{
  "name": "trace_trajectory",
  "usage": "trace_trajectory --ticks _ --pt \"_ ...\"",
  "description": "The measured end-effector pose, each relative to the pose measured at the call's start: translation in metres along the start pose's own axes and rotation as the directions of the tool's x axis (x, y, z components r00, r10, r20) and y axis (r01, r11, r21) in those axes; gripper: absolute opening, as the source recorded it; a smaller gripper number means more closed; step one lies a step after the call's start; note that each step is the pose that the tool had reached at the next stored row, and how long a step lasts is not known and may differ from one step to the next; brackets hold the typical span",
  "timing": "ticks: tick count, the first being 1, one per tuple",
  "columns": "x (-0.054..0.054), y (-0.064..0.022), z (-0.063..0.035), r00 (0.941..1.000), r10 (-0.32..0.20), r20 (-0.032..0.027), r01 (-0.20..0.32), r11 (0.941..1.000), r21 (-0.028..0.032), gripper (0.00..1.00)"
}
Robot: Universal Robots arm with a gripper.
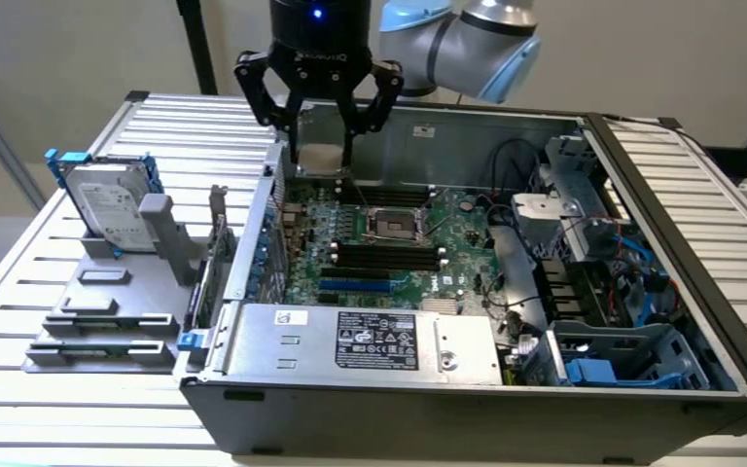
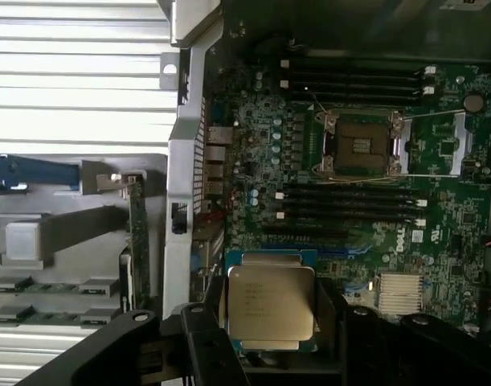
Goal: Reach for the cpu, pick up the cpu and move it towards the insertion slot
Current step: 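Pick up the cpu and move it towards the insertion slot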
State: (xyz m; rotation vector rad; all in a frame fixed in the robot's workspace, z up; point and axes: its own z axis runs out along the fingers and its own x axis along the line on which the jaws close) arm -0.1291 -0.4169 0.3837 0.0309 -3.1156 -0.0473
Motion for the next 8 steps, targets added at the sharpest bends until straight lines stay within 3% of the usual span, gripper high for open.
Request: trace_trajectory --ticks 8 --pt "-0.020 0.0123 -0.0001 1.0000 0.000 0.0000 0.000 1.0000 -0.0002 0.54"
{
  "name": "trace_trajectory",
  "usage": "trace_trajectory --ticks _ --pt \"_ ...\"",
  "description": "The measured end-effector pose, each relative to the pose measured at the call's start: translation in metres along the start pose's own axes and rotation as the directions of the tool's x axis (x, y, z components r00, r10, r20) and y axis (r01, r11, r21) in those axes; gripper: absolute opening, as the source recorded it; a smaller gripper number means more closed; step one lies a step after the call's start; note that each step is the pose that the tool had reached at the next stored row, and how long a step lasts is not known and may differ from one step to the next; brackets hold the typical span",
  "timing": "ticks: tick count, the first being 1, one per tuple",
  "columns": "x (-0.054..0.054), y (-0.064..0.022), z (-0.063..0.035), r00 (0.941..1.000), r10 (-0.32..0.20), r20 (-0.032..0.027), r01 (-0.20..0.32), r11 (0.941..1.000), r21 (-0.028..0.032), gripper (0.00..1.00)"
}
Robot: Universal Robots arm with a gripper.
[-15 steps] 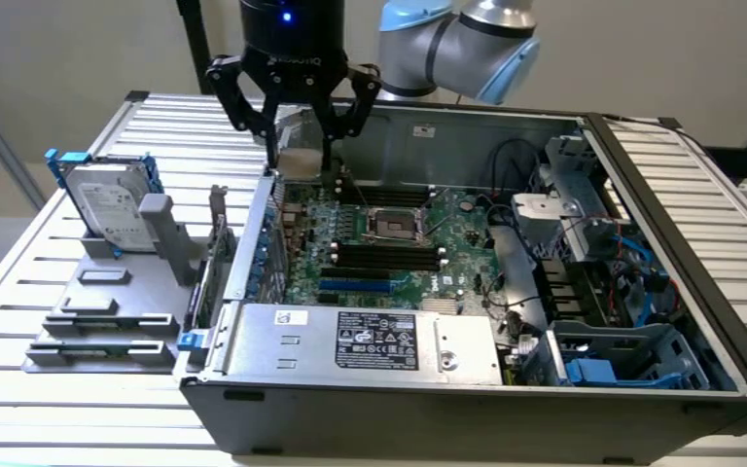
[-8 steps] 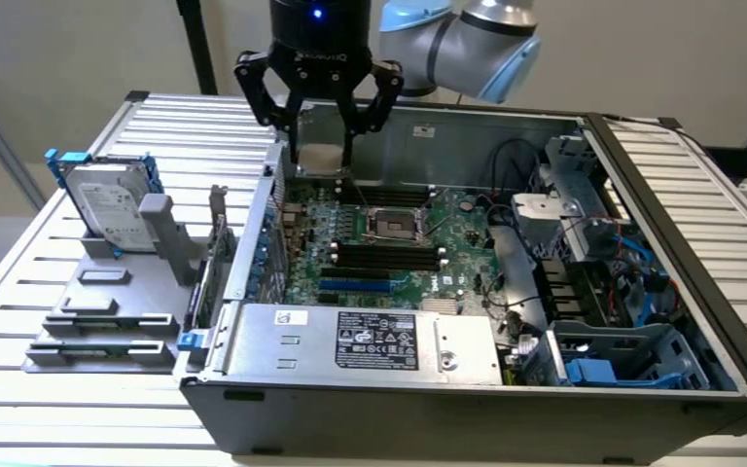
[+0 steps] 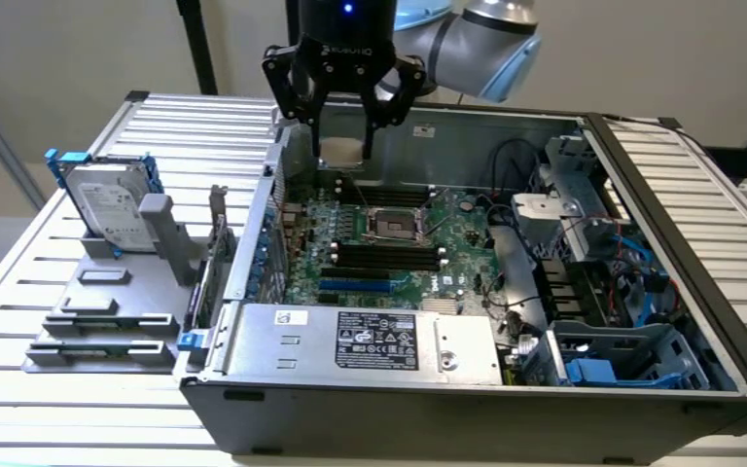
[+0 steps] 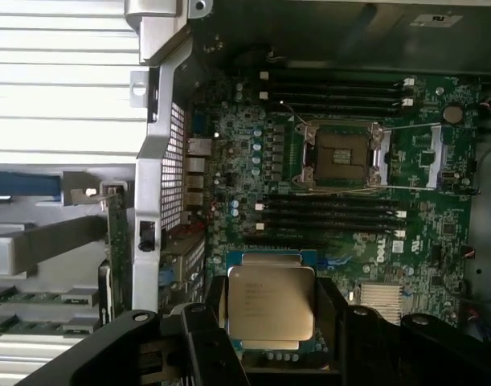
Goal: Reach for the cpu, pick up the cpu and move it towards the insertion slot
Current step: 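Pick up the cpu and move it towards the insertion slot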
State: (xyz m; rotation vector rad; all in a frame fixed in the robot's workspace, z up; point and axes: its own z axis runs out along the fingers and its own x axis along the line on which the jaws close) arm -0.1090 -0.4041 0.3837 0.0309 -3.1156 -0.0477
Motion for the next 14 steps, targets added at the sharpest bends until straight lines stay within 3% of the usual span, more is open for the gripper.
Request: trace_trajectory --ticks 14 --pt "-0.037 0.0276 0.0017 1.0000 0.000 0.0000 0.000 1.0000 0.0000 0.54"
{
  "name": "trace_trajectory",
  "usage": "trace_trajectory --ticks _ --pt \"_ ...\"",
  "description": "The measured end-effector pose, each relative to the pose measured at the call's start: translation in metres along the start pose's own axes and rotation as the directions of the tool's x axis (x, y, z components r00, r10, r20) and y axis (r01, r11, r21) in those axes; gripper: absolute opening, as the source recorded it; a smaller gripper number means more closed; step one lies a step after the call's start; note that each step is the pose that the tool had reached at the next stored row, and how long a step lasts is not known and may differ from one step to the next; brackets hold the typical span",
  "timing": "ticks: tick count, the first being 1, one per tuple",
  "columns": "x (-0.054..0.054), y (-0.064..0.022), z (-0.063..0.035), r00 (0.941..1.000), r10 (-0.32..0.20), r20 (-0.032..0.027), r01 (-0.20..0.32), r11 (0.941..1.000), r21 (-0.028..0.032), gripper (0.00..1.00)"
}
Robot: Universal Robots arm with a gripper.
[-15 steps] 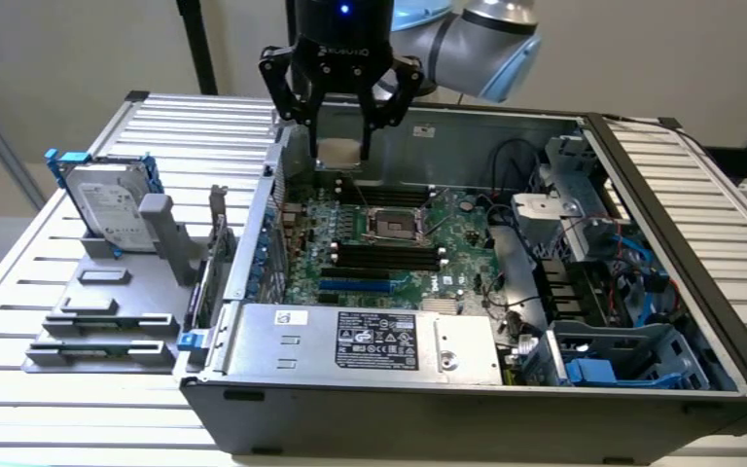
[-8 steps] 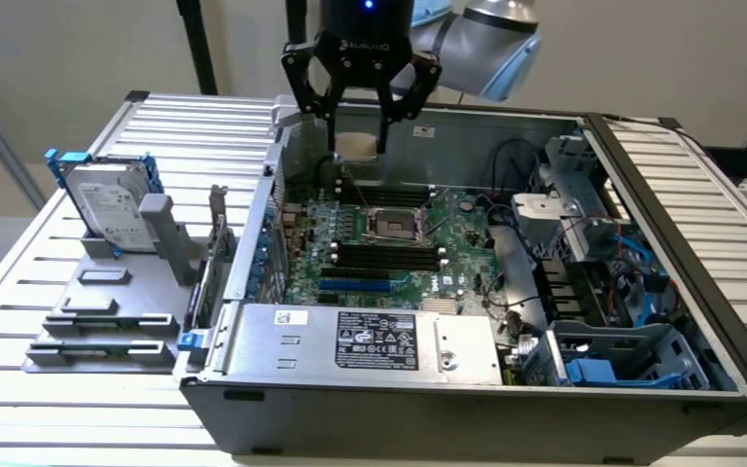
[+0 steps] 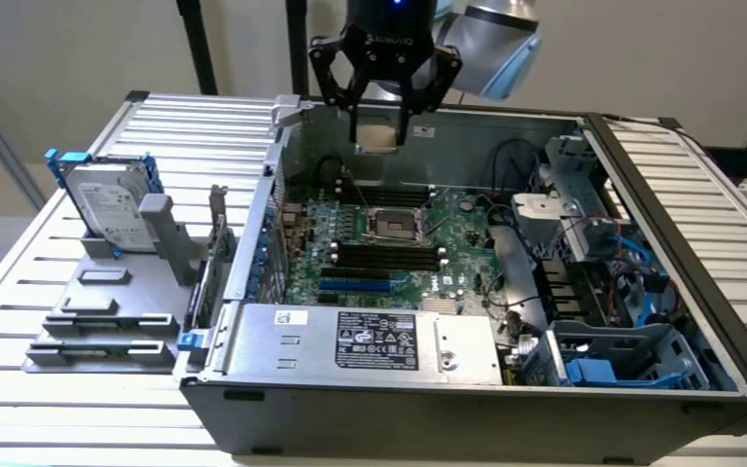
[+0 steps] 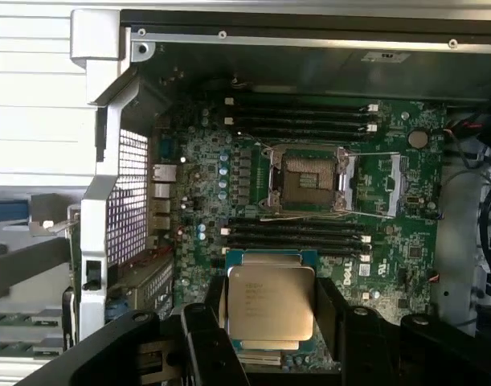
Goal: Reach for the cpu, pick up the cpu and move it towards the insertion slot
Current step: 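Pick up the cpu and move it towards the insertion slot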
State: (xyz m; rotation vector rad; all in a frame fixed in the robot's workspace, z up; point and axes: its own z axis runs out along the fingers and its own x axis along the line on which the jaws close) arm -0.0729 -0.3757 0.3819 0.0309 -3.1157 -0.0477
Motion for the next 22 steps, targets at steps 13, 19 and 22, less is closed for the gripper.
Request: trace_trajectory --ticks 13,19,22 --pt "-0.023 0.0244 0.0136 1.0000 0.000 0.0006 0.000 1.0000 0.0000 0.54" --pt "-0.027 0.0269 0.0200 1.0000 0.004 0.0014 -0.004 1.0000 -0.0003 0.54" --pt "-0.028 0.0277 0.0225 1.0000 0.009 0.0017 -0.009 1.0000 -0.0008 0.54"
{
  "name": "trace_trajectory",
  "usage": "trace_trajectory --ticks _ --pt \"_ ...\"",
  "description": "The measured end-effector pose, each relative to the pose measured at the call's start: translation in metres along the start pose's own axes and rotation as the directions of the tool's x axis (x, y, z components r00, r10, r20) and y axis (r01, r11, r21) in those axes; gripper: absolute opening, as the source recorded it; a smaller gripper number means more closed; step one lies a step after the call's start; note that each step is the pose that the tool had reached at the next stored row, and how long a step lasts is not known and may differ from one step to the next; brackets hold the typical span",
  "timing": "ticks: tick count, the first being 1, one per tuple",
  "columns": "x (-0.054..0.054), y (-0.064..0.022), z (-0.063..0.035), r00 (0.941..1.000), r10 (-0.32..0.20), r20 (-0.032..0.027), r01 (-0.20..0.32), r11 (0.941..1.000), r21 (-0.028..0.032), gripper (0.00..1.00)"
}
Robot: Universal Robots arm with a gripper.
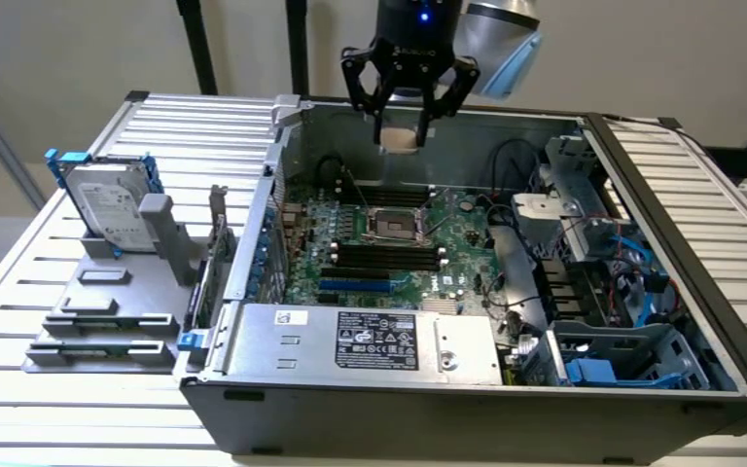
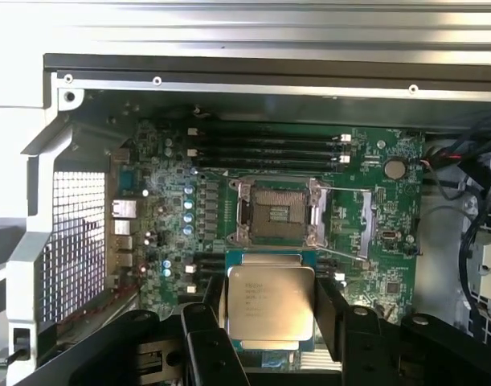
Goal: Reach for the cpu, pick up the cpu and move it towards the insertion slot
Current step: 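Pick up the cpu and move it towards the insertion slot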
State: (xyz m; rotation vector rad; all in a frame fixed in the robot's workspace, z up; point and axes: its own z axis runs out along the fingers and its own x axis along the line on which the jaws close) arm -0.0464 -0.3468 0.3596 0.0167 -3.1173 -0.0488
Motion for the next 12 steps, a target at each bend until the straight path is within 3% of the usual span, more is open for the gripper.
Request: trace_trajectory --ticks 3,6,12 --pt "-0.0002 0.0008 0.0029 1.0000 0.006 0.0013 -0.006 1.0000 -0.0008 0.54" --pt "-0.0003 0.0009 0.0043 0.9999 0.009 0.0065 -0.009 1.0000 -0.0015 0.54" --pt "-0.0002 0.0009 0.0044 0.9999 0.009 0.0067 -0.009 1.0000 -0.0018 0.54"
